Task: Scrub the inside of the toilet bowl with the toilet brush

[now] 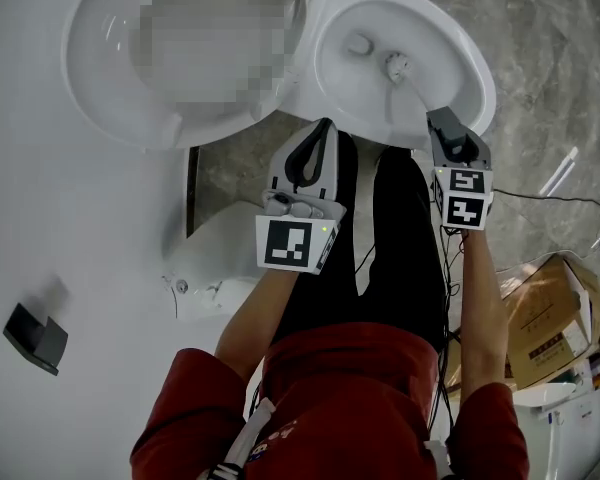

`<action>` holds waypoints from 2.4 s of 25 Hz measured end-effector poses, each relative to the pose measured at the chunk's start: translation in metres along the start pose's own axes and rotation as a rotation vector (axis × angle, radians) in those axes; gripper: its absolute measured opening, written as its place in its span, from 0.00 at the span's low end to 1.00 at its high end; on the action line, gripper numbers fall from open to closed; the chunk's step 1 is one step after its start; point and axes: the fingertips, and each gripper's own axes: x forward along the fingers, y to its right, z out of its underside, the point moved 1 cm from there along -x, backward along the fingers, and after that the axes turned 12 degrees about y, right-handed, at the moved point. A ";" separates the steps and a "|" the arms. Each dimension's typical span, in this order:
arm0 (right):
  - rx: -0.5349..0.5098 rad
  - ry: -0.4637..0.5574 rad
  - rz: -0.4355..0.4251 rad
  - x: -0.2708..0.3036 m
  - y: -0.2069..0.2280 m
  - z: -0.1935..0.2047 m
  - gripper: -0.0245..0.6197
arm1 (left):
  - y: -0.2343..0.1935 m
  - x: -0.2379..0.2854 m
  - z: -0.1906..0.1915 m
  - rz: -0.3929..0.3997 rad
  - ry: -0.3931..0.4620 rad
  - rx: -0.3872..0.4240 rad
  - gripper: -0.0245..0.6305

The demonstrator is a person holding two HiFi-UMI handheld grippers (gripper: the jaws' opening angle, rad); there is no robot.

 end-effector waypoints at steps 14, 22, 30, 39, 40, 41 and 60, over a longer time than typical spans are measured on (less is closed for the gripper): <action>0.149 0.432 -0.073 -0.223 -0.005 -0.158 0.31 | 0.048 -0.062 -0.187 -0.093 0.217 0.082 0.04; -0.007 0.948 -0.336 -0.380 -0.060 -0.323 0.31 | 0.024 -0.163 -0.326 -0.328 0.503 0.146 0.04; -0.170 1.003 -0.644 -0.412 -0.245 -0.358 0.31 | -0.071 -0.323 -0.351 -0.627 0.593 0.216 0.04; -0.362 0.694 -0.715 -0.296 -0.451 -0.272 0.31 | -0.172 -0.439 -0.195 -0.798 0.363 0.096 0.04; -0.383 0.672 -0.693 -0.268 -0.464 -0.259 0.31 | -0.185 -0.435 -0.167 -0.799 0.330 0.078 0.04; -0.398 0.649 -0.674 -0.238 -0.475 -0.244 0.31 | -0.196 -0.429 -0.137 -0.798 0.298 0.051 0.04; -0.726 0.050 -0.499 0.188 -0.536 -0.007 0.31 | -0.279 -0.367 0.190 -0.846 0.126 -0.348 0.04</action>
